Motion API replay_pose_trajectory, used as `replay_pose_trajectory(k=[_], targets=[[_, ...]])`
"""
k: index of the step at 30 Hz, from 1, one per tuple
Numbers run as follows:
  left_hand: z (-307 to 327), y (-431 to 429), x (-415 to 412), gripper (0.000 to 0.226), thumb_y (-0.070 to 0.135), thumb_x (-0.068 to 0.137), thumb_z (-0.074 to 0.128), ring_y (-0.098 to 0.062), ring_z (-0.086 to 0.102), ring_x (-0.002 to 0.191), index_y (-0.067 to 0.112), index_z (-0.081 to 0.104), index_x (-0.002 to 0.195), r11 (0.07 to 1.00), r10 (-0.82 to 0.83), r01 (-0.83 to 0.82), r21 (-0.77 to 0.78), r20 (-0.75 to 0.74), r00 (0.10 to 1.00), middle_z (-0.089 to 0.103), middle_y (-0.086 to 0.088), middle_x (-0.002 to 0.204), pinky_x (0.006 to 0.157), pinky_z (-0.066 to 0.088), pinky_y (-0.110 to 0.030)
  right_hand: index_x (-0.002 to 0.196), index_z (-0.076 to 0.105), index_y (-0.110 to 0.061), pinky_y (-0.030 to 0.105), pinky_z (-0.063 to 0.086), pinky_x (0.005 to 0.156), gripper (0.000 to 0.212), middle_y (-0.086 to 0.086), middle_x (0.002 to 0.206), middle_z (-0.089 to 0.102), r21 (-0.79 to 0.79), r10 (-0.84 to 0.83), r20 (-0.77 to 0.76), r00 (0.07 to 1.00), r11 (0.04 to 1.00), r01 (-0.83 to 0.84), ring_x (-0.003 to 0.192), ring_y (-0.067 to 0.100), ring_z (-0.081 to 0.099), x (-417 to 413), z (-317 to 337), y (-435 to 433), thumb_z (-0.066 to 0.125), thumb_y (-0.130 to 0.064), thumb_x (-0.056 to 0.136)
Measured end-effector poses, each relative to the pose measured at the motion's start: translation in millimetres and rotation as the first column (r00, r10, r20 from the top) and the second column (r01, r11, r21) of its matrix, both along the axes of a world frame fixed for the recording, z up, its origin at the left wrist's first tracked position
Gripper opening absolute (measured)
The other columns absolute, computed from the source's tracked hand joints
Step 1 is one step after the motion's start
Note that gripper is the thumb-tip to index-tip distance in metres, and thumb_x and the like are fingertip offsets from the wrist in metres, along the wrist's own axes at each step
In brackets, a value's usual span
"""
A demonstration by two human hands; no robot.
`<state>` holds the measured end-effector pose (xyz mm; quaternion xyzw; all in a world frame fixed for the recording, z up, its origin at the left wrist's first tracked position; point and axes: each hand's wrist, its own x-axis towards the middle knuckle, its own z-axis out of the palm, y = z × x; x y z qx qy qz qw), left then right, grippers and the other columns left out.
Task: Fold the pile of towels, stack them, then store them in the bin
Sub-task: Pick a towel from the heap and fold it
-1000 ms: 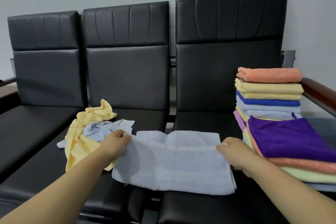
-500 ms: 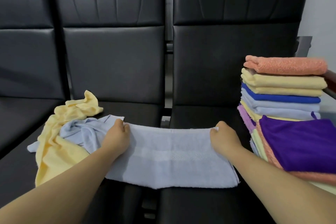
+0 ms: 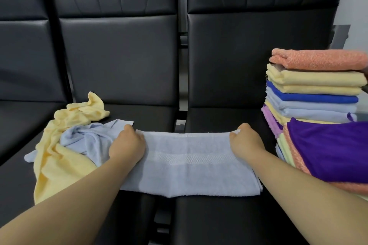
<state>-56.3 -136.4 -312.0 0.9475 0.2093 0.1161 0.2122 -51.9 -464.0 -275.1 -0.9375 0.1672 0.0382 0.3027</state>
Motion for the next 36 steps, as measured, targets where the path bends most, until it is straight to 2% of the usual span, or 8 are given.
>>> replay_pose_trajectory(k=[4,7,11,15,20,28,32,36], targets=[[30.9,-2.4,-3.7,0.052,0.04,0.103,0.041,-0.033,0.052,0.13,0.011,0.044,0.146,0.997,0.044,-0.006,0.081,-0.474,0.879,0.055,-0.011,0.143,0.107,0.043,-0.042,0.149,0.036,-0.014,0.033,0.048,0.078,0.061,0.01,0.138,0.049,-0.06,0.023,0.001,1.0,0.998,-0.023,0.117,0.027,0.057,-18.7,6.6,-10.7,0.065,-0.035,0.1],[44.6,-6.0,-10.3,0.059,0.037,0.102,0.048,-0.031,0.046,0.137,0.01,0.036,0.153,0.999,0.032,-0.023,0.022,-0.608,0.793,0.047,-0.011,0.151,0.115,0.037,-0.039,0.151,0.034,-0.013,0.036,0.051,0.081,0.069,0.013,0.146,0.042,-0.053,0.011,-0.09,0.996,0.998,-0.016,0.118,0.029,0.055,-36.8,5.4,-21.1,0.065,-0.043,0.097],[64.2,-24.9,-22.4,0.05,0.035,0.103,0.046,-0.033,0.05,0.132,0.005,0.051,0.142,0.996,0.011,-0.059,-0.073,-0.534,0.846,0.056,-0.012,0.139,0.114,0.038,-0.045,0.144,0.043,-0.007,0.031,0.044,0.062,0.057,0.01,0.127,0.057,0.123,0.001,-0.159,0.987,0.992,0.019,0.091,0.02,0.057,-54.7,4.2,-33.1,0.06,-0.036,0.098],[85.1,-75.1,-26.4,0.03,0.02,0.1,0.049,-0.036,0.063,0.114,0.001,0.06,0.119,0.919,-0.213,0.097,-0.381,-0.274,0.938,0.066,-0.02,0.119,0.099,0.05,-0.045,0.114,0.059,-0.008,0.033,0.044,0.071,0.026,0.008,0.107,0.064,0.306,0.029,-0.174,0.984,0.952,0.026,0.093,0.023,0.062,-68.5,2.6,-45.0,0.054,-0.03,0.102],[95.2,-147.4,-28.2,0.017,0.026,0.096,0.059,-0.029,0.07,0.091,0.011,0.064,0.102,0.749,-0.297,0.181,-0.637,-0.079,0.952,0.07,-0.011,0.099,0.085,0.057,-0.041,0.094,0.076,-0.017,0.038,0.05,0.075,0.03,0.014,0.105,0.076,0.431,-0.046,-0.233,0.972,0.891,0.145,0.1,0.031,0.072,-64.3,-11.3,-53.0,0.055,-0.039,0.09],[80.8,-224.0,-29.8,0.015,0.021,0.097,0.058,-0.023,0.053,0.055,0.007,0.057,0.091,0.667,-0.437,0.266,-0.696,-0.076,0.896,0.051,-0.011,0.073,0.052,0.045,-0.027,0.112,0.066,0.005,0.041,0.047,0.078,0.037,0.015,0.098,0.058,0.564,0.028,-0.11,0.994,0.825,0.039,0.087,0.027,0.054,-66.7,-17.9,-60.6,0.047,-0.024,0.101],[81.2,-224.3,-38.4,0.019,0.028,0.102,0.058,-0.019,0.066,0.059,0.01,0.058,0.094,0.553,-0.506,0.264,-0.79,-0.067,0.86,0.068,-0.009,0.082,0.052,0.051,-0.025,0.123,0.064,0.005,0.037,0.048,0.081,0.048,0.024,0.11,0.066,0.602,-0.017,-0.122,0.992,0.794,0.088,0.091,0.024,0.057,-63.8,-15.3,-57.6,0.048,-0.035,0.102],[77.5,-188.3,-30.4,0.011,0.02,0.097,0.057,-0.022,0.072,0.068,0.011,0.063,0.096,0.708,-0.343,0.258,-0.657,-0.002,0.939,0.073,-0.01,0.09,0.059,0.055,-0.03,0.11,0.055,-0.015,0.033,0.045,0.087,0.033,0.001,0.102,0.06,0.526,-0.029,-0.171,0.985,0.843,0.116,0.1,0.023,0.056,-62.3,-2.8,-52.4,0.048,-0.047,0.103]])
